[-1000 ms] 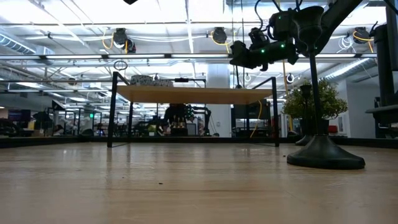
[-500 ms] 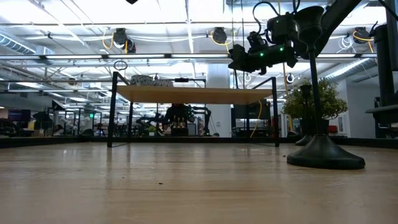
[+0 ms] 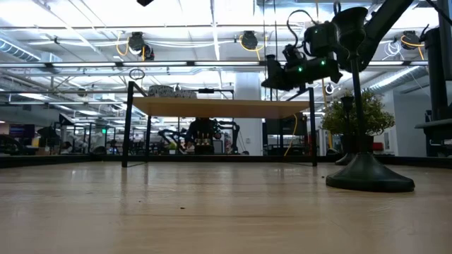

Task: Pick & Place candle stick holders
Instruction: Put the left black candle holder on the shelf, then put the top black candle holder on the shelf aligned with the black candle holder

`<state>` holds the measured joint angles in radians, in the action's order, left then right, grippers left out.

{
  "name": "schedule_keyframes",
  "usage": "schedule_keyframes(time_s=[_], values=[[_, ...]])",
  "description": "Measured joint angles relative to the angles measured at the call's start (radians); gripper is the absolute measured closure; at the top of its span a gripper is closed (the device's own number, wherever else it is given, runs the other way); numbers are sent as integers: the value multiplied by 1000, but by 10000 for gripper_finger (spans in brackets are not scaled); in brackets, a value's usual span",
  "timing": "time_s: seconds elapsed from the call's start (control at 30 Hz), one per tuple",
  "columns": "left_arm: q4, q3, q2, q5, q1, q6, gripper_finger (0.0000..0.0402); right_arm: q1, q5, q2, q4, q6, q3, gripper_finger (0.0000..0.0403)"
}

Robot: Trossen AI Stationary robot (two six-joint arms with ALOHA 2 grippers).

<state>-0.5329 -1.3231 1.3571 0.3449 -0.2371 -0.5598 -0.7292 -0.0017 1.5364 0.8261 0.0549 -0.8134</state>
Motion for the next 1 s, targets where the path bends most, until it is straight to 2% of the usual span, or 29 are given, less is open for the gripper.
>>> schedule_keyframes(time_s=[0.33,0.6,0.8,1.0], values=[[-3,0,0,-7,0,12,167,5,-1,-15,23,-7,3,279],[-17,0,0,-25,0,24,167,25,-3,-94,-79,-86,3,198],[-17,0,0,-26,0,41,167,31,0,-201,-282,-110,3,160],[-20,0,0,-32,3,79,167,49,-3,-326,-527,-121,3,150]])
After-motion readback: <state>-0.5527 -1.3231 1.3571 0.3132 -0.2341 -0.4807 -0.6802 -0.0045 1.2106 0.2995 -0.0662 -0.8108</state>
